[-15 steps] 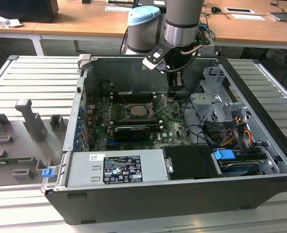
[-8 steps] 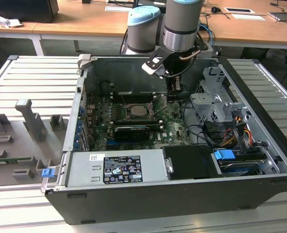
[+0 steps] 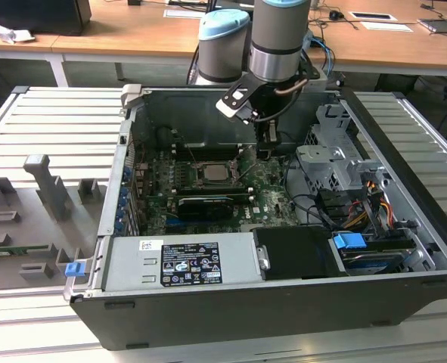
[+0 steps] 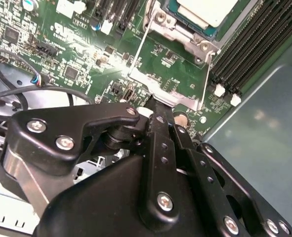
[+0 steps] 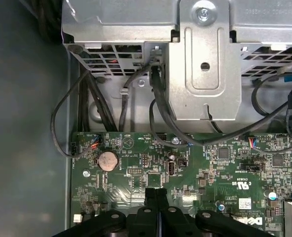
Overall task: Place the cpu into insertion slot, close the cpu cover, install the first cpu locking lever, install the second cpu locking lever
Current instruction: 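Close the cpu cover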
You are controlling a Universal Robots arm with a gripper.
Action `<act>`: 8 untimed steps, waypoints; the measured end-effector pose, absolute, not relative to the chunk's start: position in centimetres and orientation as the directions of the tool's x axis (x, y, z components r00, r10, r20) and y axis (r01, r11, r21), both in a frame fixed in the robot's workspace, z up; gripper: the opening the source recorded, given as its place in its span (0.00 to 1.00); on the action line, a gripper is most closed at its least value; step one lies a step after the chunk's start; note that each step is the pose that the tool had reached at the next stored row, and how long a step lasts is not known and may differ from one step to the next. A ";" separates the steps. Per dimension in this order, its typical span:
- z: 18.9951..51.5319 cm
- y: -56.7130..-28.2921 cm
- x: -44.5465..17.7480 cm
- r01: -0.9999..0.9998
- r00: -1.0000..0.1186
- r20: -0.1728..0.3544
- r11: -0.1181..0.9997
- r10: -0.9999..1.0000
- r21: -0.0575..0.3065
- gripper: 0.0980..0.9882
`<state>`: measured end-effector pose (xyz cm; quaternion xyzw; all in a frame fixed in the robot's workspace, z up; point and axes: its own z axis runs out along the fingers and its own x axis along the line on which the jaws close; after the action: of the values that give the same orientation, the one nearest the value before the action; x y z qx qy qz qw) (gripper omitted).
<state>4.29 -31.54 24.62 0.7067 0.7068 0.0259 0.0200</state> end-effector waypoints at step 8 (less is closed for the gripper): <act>24.6 -31.6 3.5 0.998 -0.002 0.008 0.001 1.000 0.065 0.01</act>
<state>3.46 -31.61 24.61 0.7062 0.7072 0.0259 0.0200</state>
